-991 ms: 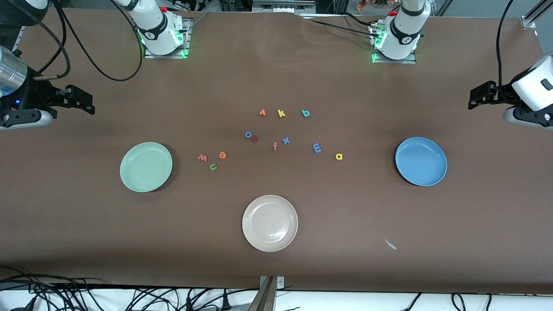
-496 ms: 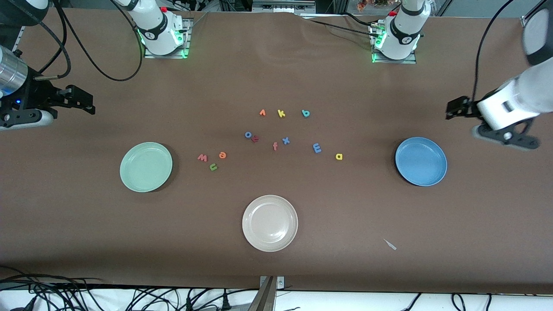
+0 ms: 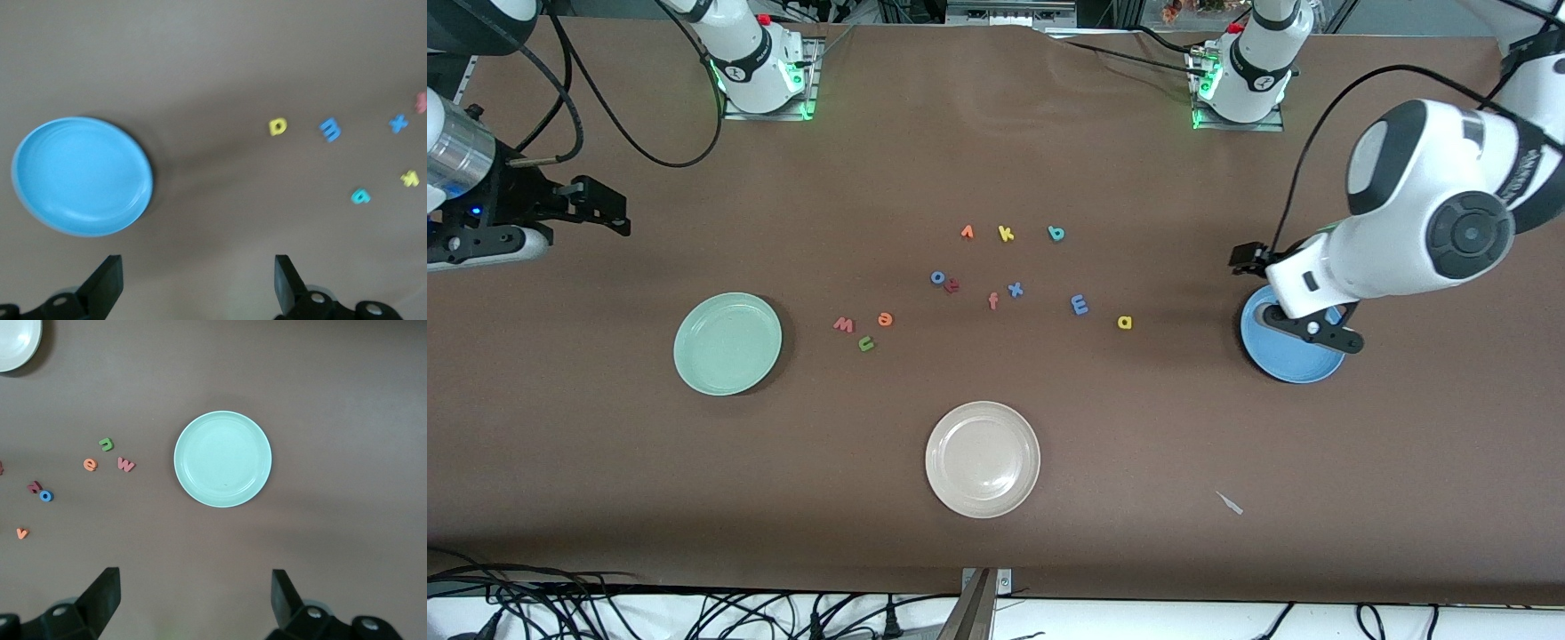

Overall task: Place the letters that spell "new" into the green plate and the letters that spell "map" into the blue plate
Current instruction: 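Grasp the yellow d with the left gripper while the right gripper descends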

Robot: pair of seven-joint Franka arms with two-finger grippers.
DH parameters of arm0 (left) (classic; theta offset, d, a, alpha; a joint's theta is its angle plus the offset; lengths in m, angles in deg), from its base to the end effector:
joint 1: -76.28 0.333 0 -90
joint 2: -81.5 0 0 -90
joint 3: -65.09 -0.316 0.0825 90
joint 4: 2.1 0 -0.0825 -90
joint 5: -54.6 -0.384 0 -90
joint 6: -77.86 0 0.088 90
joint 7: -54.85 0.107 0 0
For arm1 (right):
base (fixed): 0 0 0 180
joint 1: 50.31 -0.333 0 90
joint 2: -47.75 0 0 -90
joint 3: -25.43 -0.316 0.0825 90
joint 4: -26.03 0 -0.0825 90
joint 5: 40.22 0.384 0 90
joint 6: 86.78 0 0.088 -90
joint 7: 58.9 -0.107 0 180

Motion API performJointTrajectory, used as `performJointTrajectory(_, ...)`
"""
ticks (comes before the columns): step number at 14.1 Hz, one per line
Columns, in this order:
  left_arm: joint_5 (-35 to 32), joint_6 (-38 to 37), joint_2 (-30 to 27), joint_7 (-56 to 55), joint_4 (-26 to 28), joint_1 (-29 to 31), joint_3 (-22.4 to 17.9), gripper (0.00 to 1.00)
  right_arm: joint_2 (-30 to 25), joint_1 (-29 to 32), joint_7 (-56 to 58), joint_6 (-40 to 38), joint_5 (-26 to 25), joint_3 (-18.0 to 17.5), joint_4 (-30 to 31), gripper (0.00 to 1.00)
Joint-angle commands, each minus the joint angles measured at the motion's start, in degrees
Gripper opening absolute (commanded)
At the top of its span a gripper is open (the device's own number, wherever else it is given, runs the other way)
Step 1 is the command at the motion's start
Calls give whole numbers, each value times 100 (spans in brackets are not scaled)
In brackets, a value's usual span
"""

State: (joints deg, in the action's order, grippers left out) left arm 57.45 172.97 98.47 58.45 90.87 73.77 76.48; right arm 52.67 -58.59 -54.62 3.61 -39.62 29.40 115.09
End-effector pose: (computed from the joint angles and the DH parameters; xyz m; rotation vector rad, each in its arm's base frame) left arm 0.6008 -0.1423 0.4354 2.9991 -0.4434 -0.3992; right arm 0.5773 0.0463 0.5842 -3.1268 -0.2343 0.0979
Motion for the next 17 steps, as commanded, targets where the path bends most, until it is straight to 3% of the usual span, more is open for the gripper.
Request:
performJointTrajectory(1,75,926,-177,-674,781,-66,415,100,-61,-51,-50,321,28,-2,296,100)
performJointTrajectory(5,-21,2911,-212,-1544,2029,-92,943,100,-8,-121,-294,760,89,-11,647,100)
performJointTrajectory(8,-714,4232,102,-2265,2743,-294,988,100,123,-235,-585,1199,134,-134,946,100)
performJointTrajectory(14,-1979,4366,1342,-3618,2060,-523,979,99,755,-788,-1420,1806,134,-160,991,100)
performJointTrajectory(17,-2087,4375,1738,-3770,1690,-523,979,96,1011,-1017,-1728,2061,134,-169,1008,100)
